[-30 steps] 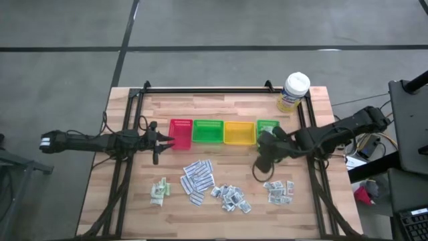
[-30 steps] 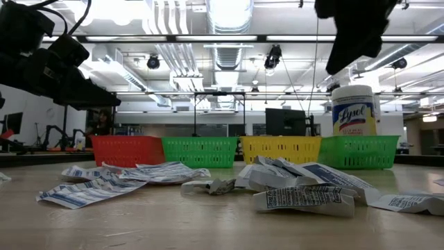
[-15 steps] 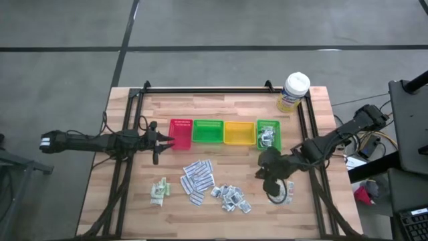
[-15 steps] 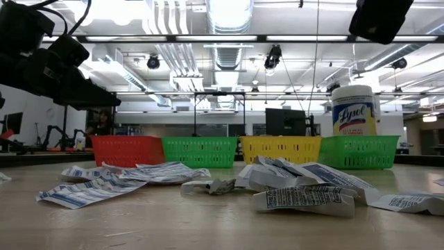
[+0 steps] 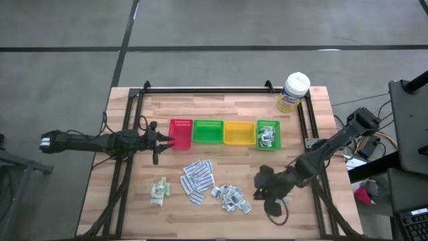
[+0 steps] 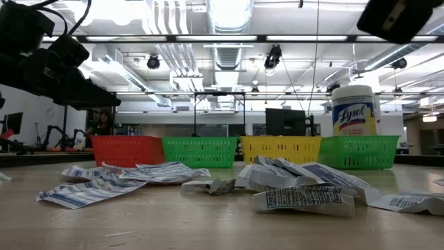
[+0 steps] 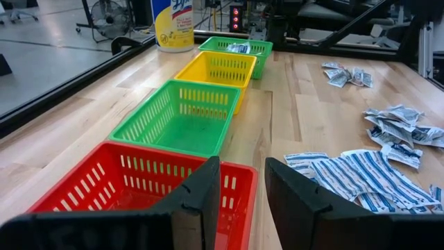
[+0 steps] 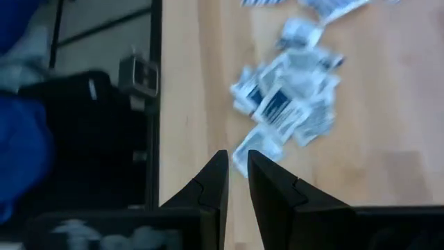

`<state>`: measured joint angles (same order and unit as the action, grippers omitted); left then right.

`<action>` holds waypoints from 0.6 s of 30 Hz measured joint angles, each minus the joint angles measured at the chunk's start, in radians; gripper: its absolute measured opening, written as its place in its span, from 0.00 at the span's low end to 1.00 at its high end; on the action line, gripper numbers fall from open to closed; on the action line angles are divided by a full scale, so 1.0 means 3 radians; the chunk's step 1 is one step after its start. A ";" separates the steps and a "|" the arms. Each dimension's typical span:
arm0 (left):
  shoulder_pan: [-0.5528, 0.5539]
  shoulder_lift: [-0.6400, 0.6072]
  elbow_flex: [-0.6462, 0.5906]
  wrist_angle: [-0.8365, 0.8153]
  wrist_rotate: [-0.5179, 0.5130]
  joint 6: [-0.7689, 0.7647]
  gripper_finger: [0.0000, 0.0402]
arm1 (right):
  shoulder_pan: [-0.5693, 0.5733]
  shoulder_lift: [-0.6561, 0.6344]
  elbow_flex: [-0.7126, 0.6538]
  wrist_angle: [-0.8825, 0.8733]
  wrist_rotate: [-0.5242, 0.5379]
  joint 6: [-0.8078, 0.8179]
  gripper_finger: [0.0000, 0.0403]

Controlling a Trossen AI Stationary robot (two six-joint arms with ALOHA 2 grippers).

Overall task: Pick & Place First Aid Supplies
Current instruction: Put the blue alcohol pad into the right green bin

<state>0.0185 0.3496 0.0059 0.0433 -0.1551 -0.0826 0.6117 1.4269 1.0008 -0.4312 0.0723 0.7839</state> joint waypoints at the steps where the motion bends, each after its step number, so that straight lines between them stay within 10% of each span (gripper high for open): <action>1: -0.0001 0.0000 0.0000 0.0000 0.0000 0.0000 0.28 | -0.0001 0.0073 -0.0001 0.0004 -0.0084 -0.0004 0.13; 18: -0.0001 0.0000 0.0000 0.0000 0.0000 -0.0013 0.28 | -0.0065 0.0844 0.0326 -0.0015 -0.0357 0.0083 0.13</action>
<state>0.0181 0.3496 0.0059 0.0433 -0.1551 -0.0864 0.5922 1.6801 1.0986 -0.4357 -0.0349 0.8088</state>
